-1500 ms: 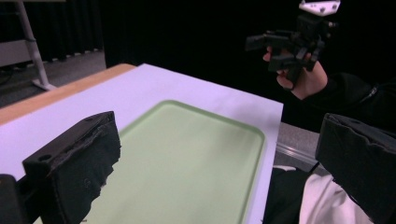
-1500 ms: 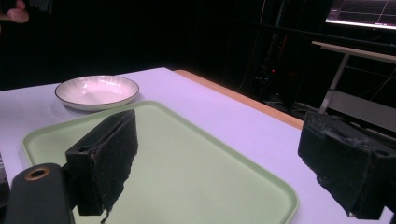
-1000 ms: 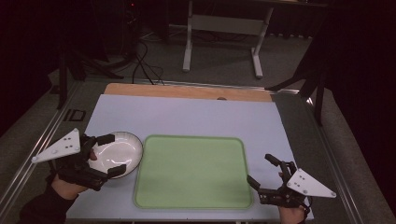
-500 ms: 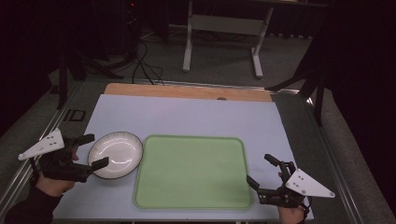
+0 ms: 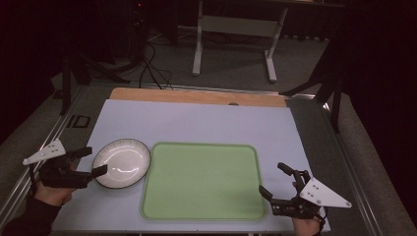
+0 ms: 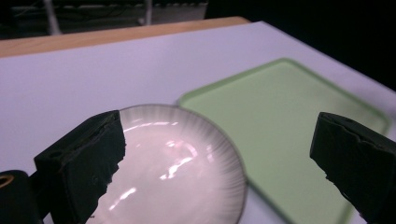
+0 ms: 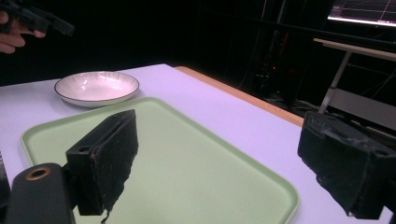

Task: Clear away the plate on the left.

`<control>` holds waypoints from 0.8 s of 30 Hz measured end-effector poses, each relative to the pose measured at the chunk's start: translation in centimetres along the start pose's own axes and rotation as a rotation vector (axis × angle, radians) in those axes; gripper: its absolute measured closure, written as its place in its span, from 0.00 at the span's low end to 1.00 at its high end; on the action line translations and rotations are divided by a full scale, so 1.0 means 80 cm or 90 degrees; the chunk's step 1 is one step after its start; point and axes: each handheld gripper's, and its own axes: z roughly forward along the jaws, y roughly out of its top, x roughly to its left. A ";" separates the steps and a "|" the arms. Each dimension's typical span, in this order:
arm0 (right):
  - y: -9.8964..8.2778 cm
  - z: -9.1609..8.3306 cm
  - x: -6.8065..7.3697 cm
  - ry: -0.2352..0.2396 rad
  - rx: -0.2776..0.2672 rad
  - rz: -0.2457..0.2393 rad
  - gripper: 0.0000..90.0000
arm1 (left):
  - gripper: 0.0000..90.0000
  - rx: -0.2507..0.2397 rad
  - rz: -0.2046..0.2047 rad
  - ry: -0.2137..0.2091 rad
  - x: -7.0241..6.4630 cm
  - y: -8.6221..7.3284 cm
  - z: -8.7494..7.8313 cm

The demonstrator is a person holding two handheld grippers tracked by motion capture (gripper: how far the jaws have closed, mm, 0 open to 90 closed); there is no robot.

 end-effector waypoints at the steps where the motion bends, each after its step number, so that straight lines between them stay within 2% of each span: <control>1: 0.000 0.000 0.000 0.000 0.000 0.000 0.13 | 0.06 0.006 -0.010 0.000 0.006 -0.006 0.001; 3: 0.000 0.000 0.000 0.000 0.000 -0.001 0.13 | 0.07 0.017 -0.021 -0.002 0.011 -0.011 0.004; 6: 0.001 -0.001 0.000 0.001 -0.002 -0.004 0.14 | 0.12 0.029 -0.023 0.002 0.014 -0.016 0.006; 7: 0.001 -0.001 0.000 0.001 -0.002 -0.004 0.14 | 0.13 0.042 -0.030 0.010 0.020 -0.023 0.009; 10: 0.000 0.000 0.000 0.001 0.000 -0.002 0.14 | 0.17 0.054 -0.057 0.018 0.030 -0.030 0.012; 12: 0.000 0.000 0.001 0.002 0.000 -0.004 0.14 | 0.19 0.056 -0.060 0.020 0.032 -0.032 0.012; 15: 0.001 0.000 0.001 0.003 0.001 -0.005 0.14 | 0.20 0.085 -0.087 0.041 0.044 -0.040 0.016; 17: 0.000 0.000 0.001 0.004 0.003 -0.005 0.14 | 0.21 0.095 -0.093 0.057 0.048 -0.043 0.017; 19: 0.000 0.001 0.001 0.004 0.004 -0.006 0.14 | 0.29 0.089 -0.088 0.063 0.052 -0.047 0.016; 20: 0.000 0.001 0.002 0.004 0.004 -0.006 0.14 | 0.31 0.090 -0.095 0.070 0.054 -0.048 0.016; 21: 0.000 0.001 0.002 0.003 0.005 -0.007 0.15 | 0.34 0.093 -0.103 0.063 0.056 -0.049 0.016; 22: 0.000 0.000 0.003 0.003 0.005 -0.007 0.15 | 0.35 0.094 -0.109 0.067 0.058 -0.050 0.017; 23: 0.001 0.000 0.003 0.004 0.004 -0.008 0.15 | 0.36 0.097 -0.110 0.086 0.059 -0.051 0.017; 24: 0.001 0.000 0.004 0.004 0.002 -0.011 0.15 | 0.37 0.099 -0.115 0.087 0.061 -0.052 0.018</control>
